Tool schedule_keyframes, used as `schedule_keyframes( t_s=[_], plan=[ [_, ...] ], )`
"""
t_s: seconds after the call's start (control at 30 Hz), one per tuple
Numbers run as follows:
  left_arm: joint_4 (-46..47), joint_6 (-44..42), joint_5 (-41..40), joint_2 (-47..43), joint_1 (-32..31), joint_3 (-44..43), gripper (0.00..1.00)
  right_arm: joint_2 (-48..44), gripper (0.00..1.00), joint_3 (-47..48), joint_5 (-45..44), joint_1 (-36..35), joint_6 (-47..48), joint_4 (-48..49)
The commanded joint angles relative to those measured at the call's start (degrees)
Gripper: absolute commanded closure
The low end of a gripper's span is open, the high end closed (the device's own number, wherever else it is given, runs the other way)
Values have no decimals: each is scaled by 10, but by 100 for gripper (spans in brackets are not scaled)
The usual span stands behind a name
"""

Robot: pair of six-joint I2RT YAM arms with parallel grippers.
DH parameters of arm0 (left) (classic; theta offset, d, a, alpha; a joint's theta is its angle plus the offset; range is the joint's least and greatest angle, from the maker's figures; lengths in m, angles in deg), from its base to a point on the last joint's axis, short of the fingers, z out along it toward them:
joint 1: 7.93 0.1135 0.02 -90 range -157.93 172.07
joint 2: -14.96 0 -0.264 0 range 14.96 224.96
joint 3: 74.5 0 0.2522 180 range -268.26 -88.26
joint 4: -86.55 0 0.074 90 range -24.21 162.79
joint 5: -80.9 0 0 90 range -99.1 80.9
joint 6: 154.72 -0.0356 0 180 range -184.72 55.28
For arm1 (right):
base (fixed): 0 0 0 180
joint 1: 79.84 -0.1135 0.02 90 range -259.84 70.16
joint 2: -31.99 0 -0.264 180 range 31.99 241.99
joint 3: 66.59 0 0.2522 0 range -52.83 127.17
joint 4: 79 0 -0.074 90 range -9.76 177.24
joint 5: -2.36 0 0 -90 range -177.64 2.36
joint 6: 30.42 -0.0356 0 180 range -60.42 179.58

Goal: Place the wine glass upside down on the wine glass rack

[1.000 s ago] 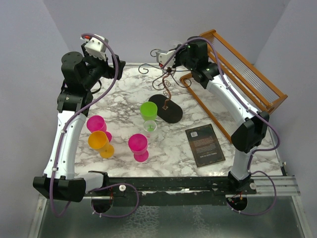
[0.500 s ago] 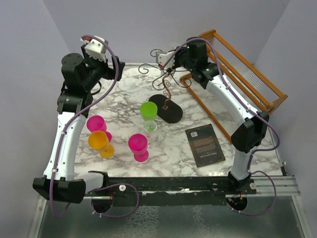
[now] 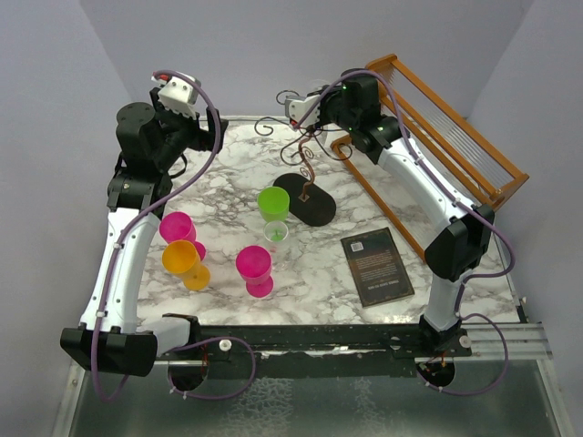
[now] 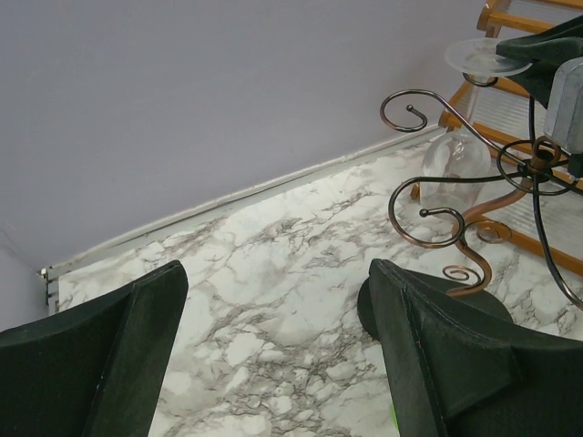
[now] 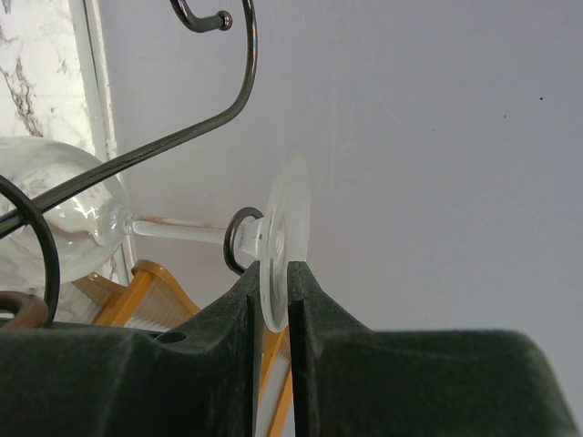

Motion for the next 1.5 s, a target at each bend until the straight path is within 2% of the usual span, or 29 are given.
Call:
schedule_keyframes(
  t_s=[0.0,0.57,1.47],
  plan=[
    [11,-12,-16,-17,1,7,16,-8,83,-1,17,-11,-8,-9],
    [23,-26,-30,-17,1,22,16,-28,70,-12,32,-12,-42,-10],
    [24,-40,-36,-23,1,38,16,-60,61,37,100,-12,-138,-48]
  ],
)
